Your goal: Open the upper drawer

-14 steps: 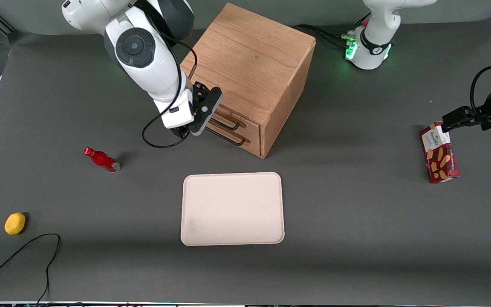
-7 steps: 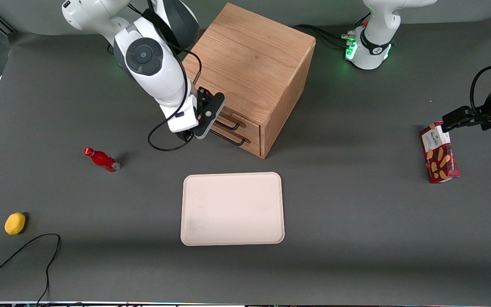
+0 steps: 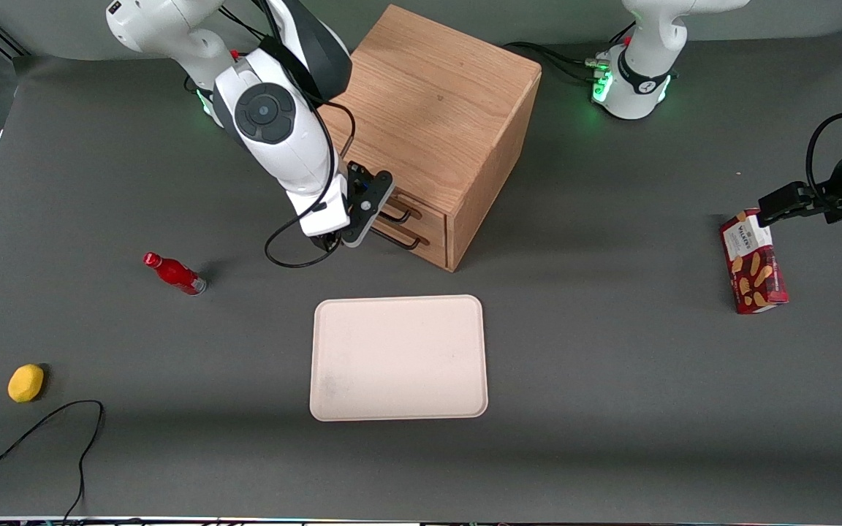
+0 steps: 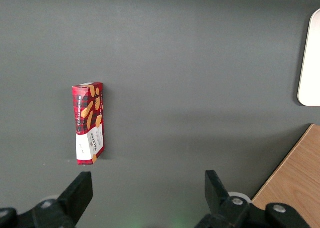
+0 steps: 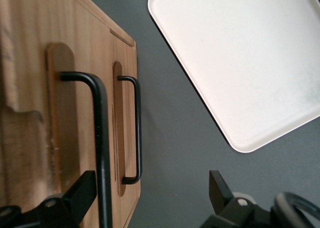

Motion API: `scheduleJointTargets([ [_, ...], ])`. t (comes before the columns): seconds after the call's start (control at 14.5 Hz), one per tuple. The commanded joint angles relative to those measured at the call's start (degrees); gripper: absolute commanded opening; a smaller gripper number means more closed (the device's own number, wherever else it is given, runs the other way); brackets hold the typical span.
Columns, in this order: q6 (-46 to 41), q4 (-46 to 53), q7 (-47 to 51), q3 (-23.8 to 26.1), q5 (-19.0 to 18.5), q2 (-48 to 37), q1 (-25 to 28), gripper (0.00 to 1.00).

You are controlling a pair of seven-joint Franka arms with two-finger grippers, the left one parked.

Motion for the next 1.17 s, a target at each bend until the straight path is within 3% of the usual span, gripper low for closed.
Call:
scheduleJointTargets([
  [0.0,2.0,-0.7,1.0,-0.2,-1.4,0.4,0.6,1.00],
  [1.11,5.7,-1.2,0.6,-0.2,-4.6,2.4,0.1,1.00],
])
